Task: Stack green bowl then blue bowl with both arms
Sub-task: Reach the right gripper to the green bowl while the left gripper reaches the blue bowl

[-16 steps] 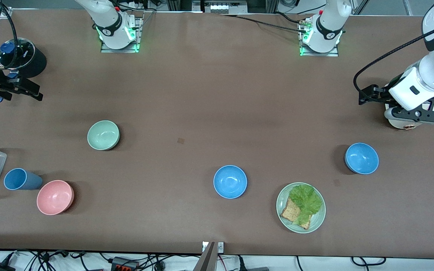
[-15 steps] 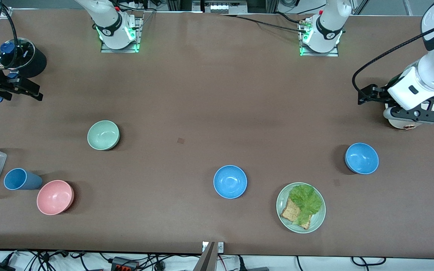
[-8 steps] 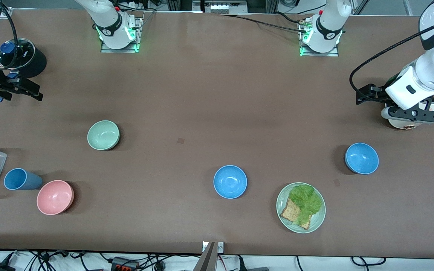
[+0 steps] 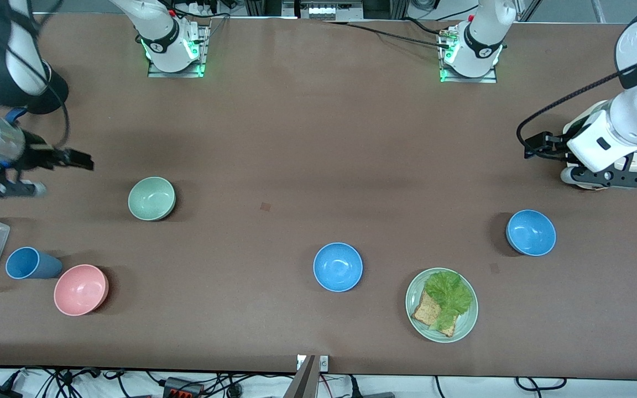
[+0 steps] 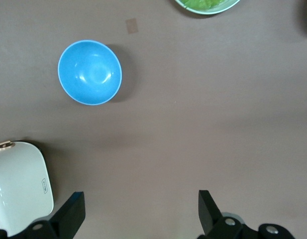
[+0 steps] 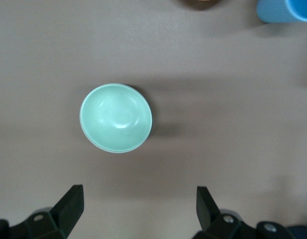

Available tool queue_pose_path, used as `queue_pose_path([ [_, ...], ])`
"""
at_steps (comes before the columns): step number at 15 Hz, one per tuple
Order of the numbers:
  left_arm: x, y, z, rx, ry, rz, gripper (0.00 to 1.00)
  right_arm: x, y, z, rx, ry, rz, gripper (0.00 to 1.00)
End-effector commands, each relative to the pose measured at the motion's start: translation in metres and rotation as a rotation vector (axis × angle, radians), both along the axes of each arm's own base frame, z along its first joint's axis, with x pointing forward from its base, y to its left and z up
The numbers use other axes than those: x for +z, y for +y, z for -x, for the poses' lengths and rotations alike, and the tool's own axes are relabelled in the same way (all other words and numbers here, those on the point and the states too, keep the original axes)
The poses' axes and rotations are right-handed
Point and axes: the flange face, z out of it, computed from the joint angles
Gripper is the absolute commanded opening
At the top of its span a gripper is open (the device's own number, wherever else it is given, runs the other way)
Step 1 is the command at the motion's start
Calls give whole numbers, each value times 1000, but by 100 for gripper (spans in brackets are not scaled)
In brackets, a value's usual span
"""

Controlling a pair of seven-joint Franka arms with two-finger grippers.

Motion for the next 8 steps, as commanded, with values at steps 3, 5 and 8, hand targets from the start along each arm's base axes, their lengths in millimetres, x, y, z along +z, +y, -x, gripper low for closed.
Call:
queue_pose_path([
  [3, -60, 13, -27, 68, 49, -5, 100, -125, 3, -21, 4, 78, 13, 100],
  [5, -73, 47, -35, 111, 26, -1, 100, -165, 2, -14, 2, 101, 13, 100],
  [8, -113, 67, -54, 104, -24, 2, 100, -190, 4, -4, 3, 135, 12, 92],
])
